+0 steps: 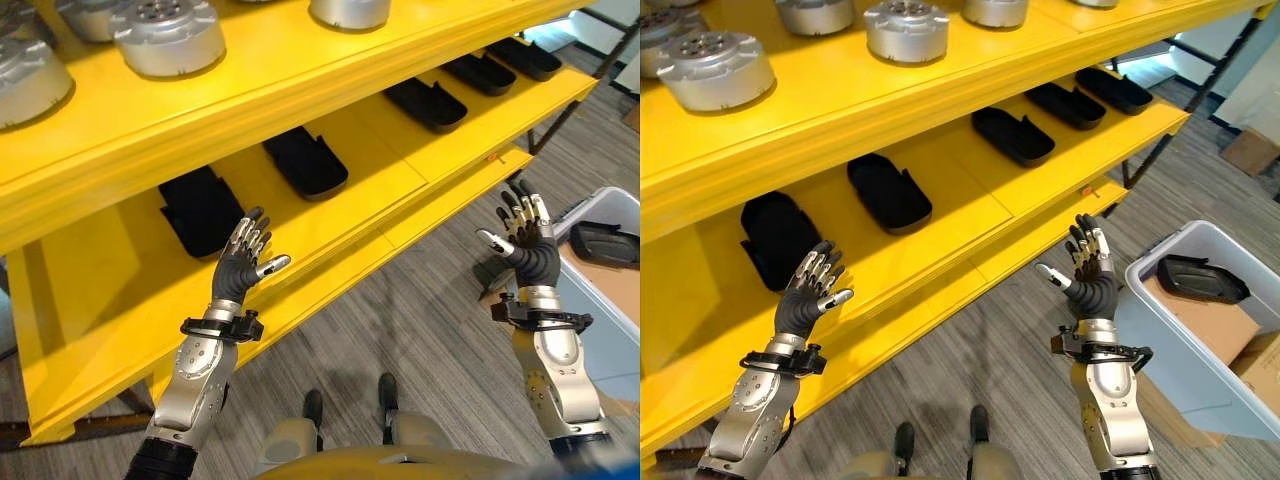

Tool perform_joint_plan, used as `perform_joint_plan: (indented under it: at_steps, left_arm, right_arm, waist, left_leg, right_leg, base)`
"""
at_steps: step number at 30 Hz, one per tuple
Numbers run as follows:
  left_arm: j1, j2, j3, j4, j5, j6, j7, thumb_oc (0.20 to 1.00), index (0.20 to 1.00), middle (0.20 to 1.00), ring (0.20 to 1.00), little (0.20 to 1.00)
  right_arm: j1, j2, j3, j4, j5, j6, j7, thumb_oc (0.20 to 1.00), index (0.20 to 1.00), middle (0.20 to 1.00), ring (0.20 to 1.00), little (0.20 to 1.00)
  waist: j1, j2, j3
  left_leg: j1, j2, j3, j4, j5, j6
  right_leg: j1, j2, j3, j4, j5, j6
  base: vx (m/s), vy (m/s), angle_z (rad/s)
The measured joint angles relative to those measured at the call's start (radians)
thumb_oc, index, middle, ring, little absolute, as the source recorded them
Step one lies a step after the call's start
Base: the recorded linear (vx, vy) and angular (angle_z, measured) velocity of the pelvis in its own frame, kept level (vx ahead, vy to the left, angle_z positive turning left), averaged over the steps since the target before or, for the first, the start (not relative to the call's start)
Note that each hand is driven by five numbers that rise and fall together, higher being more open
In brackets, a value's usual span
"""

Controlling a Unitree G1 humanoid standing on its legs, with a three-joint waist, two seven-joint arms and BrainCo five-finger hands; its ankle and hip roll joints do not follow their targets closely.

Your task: Move parts from the plastic box to the shelf.

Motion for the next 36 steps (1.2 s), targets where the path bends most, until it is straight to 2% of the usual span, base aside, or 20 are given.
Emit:
perform_joint_plan:
  at_steps: [4,5,6,7,9,12,14,15,17,19,20,22,23,25,27,30,32,33,35,36]
  left_arm:
    - [-0.009,0.003,-0.031,0.003,0.0,0.006,0.002,1.0,1.0,1.0,1.0,1.0]
    - [-0.017,0.005,-0.034,0.003,0.002,0.008,0.003,1.0,1.0,1.0,1.0,1.0]
    - [-0.032,0.009,-0.029,0.025,0.002,0.015,0.007,1.0,1.0,1.0,1.0,1.0]
    - [-0.039,0.011,-0.03,0.034,0.002,0.021,0.01,1.0,1.0,1.0,1.0,1.0]
    - [-0.035,0.016,-0.026,0.041,0.002,0.023,0.014,1.0,1.0,1.0,1.0,1.0]
    - [-0.006,0.003,-0.023,0.046,0.001,0.026,0.016,1.0,1.0,1.0,1.0,1.0]
    - [-0.005,-0.008,-0.023,0.05,0.0,0.025,0.015,1.0,1.0,1.0,1.0,1.0]
    - [0.002,-0.005,-0.021,0.051,0.0,0.025,0.016,1.0,1.0,1.0,1.0,1.0]
    - [0.003,0.0,-0.014,0.065,0.0,0.026,0.027,1.0,1.0,1.0,1.0,1.0]
    - [0.006,0.01,0.003,0.078,0.001,0.025,0.027,1.0,1.0,1.0,1.0,1.0]
    - [-0.007,-0.004,0.009,0.091,0.002,0.028,0.03,1.0,1.0,1.0,1.0,1.0]
    - [-0.003,-0.042,0.006,0.088,0.002,0.028,0.033,1.0,1.0,1.0,1.0,1.0]
    - [-0.008,-0.073,0.001,0.086,0.002,0.028,0.033,1.0,1.0,1.0,1.0,1.0]
    - [-0.032,-0.094,-0.005,0.086,0.0,0.027,0.035,1.0,1.0,1.0,1.0,1.0]
    - [-0.048,-0.097,-0.021,0.087,-0.001,0.026,0.035,1.0,1.0,1.0,1.0,1.0]
    - [-0.056,-0.108,-0.023,0.088,-0.001,0.026,0.036,1.0,1.0,1.0,1.0,1.0]
    - [-0.073,-0.103,-0.02,0.088,-0.002,0.026,0.036,1.0,1.0,1.0,1.0,1.0]
    - [-0.086,-0.087,-0.006,0.087,-0.013,0.024,0.037,1.0,1.0,1.0,1.0,1.0]
    - [-0.07,-0.069,0.005,0.09,-0.032,0.026,0.039,1.0,1.0,1.0,1.0,1.0]
    - [-0.067,-0.069,0.004,0.086,-0.032,0.026,0.038,1.0,1.0,1.0,1.0,1.0]
  right_arm:
    - [-0.018,0.001,0.044,0.011,0.037,0.021,0.01,1.0,1.0,1.0,1.0,1.0]
    - [-0.01,0.002,0.055,0.012,0.04,0.027,0.018,1.0,1.0,1.0,1.0,1.0]
    - [-0.028,0.005,0.075,0.024,0.046,0.033,0.029,1.0,1.0,1.0,1.0,1.0]
    - [-0.021,0.009,0.074,0.03,0.046,0.033,0.03,1.0,1.0,1.0,1.0,1.0]
    - [-0.027,0.012,0.071,0.032,0.046,0.039,0.03,1.0,1.0,1.0,1.0,1.0]
    - [-0.034,0.022,0.068,0.038,0.046,0.046,0.023,1.0,1.0,1.0,1.0,1.0]
    - [-0.072,0.016,0.064,0.043,0.044,0.051,0.012,1.0,1.0,1.0,1.0,1.0]
    - [-0.074,0.019,0.066,0.045,0.043,0.055,0.009,1.0,1.0,1.0,1.0,1.0]
    - [-0.081,0.026,0.066,0.046,0.033,0.064,0.004,1.0,1.0,1.0,1.0,1.0]
    - [-0.045,0.036,0.07,0.048,0.023,0.068,-0.012,1.0,1.0,1.0,1.0,1.0]
    - [-0.018,0.037,0.06,0.062,0.02,0.074,-0.014,1.0,1.0,1.0,1.0,1.0]
    - [-0.01,0.027,0.046,0.075,0.018,0.081,-0.019,1.0,1.0,1.0,1.0,1.0]
    - [-0.013,0.005,0.032,0.081,0.018,0.084,-0.032,1.0,1.0,1.0,1.0,1.0]
    - [-0.025,-0.047,0.016,0.078,0.016,0.084,-0.033,1.0,1.0,1.0,1.0,1.0]
    - [-0.028,-0.054,-0.016,0.077,0.015,0.082,-0.037,1.0,1.0,1.0,1.0,1.0]
    - [-0.027,-0.054,-0.019,0.079,0.016,0.081,-0.047,1.0,1.0,1.0,1.0,1.0]
    - [-0.025,-0.054,-0.011,0.079,0.016,0.08,-0.048,1.0,1.0,1.0,1.0,1.0]
    - [-0.031,-0.042,0.0,0.08,0.016,0.08,-0.046,1.0,1.0,1.0,1.0,1.0]
    - [-0.025,-0.036,-0.006,0.07,0.016,0.07,-0.047,1.0,1.0,1.0,1.0,1.0]
    - [-0.021,-0.036,-0.009,0.067,0.016,0.062,-0.049,1.0,1.0,1.0,1.0,1.0]
  waist:
    - [-0.003,-0.002,0.0]
    - [-0.012,-0.009,0.005]
    - [-0.002,0.006,0.022]
    - [-0.022,0.004,0.023]
    - [-0.016,-0.005,0.035]
    - [-0.018,0.036,0.029]
    - [0.002,0.1,0.047]
    - [0.007,0.099,0.041]
    - [0.015,0.084,0.042]
    - [-0.003,0.02,0.016]
    - [-0.015,-0.016,0.004]
    - [-0.024,0.004,-0.005]
    - [-0.03,0.041,-0.019]
    - [-0.041,0.083,-0.021]
    - [-0.067,0.098,-0.019]
    - [-0.086,0.115,-0.013]
    - [-0.09,0.112,-0.012]
    - [-0.066,0.071,0.0]
    - [-0.025,0.037,0.0]
    - [-0.03,0.03,0.001]
  left_leg:
    - [0.016,0.005,0.047,0.013,-0.01,0.024]
    - [0.018,0.008,0.078,0.029,-0.02,0.03]
    - [0.017,0.058,0.132,0.047,-0.039,0.049]
    - [0.019,0.059,0.15,0.065,-0.046,0.052]
    - [0.032,0.061,0.195,0.08,-0.054,0.055]
    - [0.049,0.088,0.267,0.036,-0.014,0.054]
    - [0.055,0.141,0.299,-0.003,-0.009,0.043]
    - [0.066,0.14,0.317,-0.022,-0.002,0.035]
    - [0.099,0.124,0.345,-0.06,0.009,0.027]
    - [0.134,0.112,0.329,-0.083,0.005,-0.035]
    - [0.153,0.123,0.309,-0.087,0.006,-0.08]
    - [0.171,0.171,0.287,-0.103,0.014,-0.11]
    - [0.173,0.225,0.25,-0.116,0.027,-0.121]
    - [0.169,0.286,0.203,-0.11,0.038,-0.126]
    - [0.152,0.303,0.195,-0.097,0.055,-0.132]
    - [0.137,0.318,0.184,-0.073,0.049,-0.145]
    - [0.119,0.329,0.174,-0.037,0.048,-0.148]
    - [0.074,0.333,0.174,0.075,0.046,-0.15]
    - [-0.005,0.363,0.119,0.296,0.071,-0.15]
    - [-0.032,0.365,0.093,0.365,0.11,-0.157]
  right_leg:
    - [-0.058,0.023,0.065,0.092,0.015,0.019]
    - [-0.076,0.034,0.071,0.117,0.034,0.051]
    - [-0.112,0.069,0.065,0.175,0.061,0.124]
    - [-0.13,0.065,0.029,0.246,0.021,0.113]
    - [-0.189,0.05,-0.047,0.337,0.013,0.107]
    - [-0.206,-0.026,-0.226,0.38,-0.096,-0.029]
    - [-0.207,-0.12,-0.291,0.329,-0.111,-0.002]
    - [-0.196,-0.158,-0.329,0.275,-0.11,0.017]
    - [-0.156,-0.219,-0.341,0.122,-0.077,0.073]
    - [-0.093,-0.244,-0.305,0.089,-0.074,0.094]
    - [-0.057,-0.228,-0.312,0.073,0.004,0.1]
    - [-0.037,-0.185,-0.338,0.077,0.032,0.086]
    - [-0.032,-0.121,-0.361,0.087,0.022,0.059]
    - [-0.032,-0.057,-0.38,0.094,-0.003,0.021]
    - [-0.038,-0.036,-0.389,0.101,-0.008,-0.004]
    - [-0.05,-0.022,-0.385,0.099,-0.021,-0.008]
    - [-0.069,-0.007,-0.374,0.099,-0.028,-0.015]
    - [-0.086,-0.003,-0.33,0.111,-0.042,-0.032]
    - [-0.062,0.031,-0.294,0.104,-0.05,-0.079]
    - [-0.048,0.043,-0.286,0.09,-0.062,-0.095]
  base:
    - [0.01,0.083,-0.46]
    - [-0.01,0.089,-1.25]
    - [0.02,0.067,-0.98]
    - [0.05,0.065,-1.04]
    - [0.06,-0.02,-0.52]
    - [0.07,-0.096,-0.51]
    - [0.2,-0.194,-0.81]
    - [0.21,-0.178,-0.69]
    - [0.14,-0.137,-0.67]
    - [0.32,-0.364,-0.16]
    - [0.25,-0.284,0.3]
    - [0.18,-0.227,0.19]
    - [0.27,-0.366,0.04]
    - [0.22,-0.328,-0.02]
    - [0.13,-0.256,0.05]
    - [0.11,-0.246,-0.21]
    - [0.17,-0.342,-0.36]
    - [0.14,-0.218,-0.57]
    - [0.24,-0.237,-0.86]
    - [0.27,-0.163,-0.6]
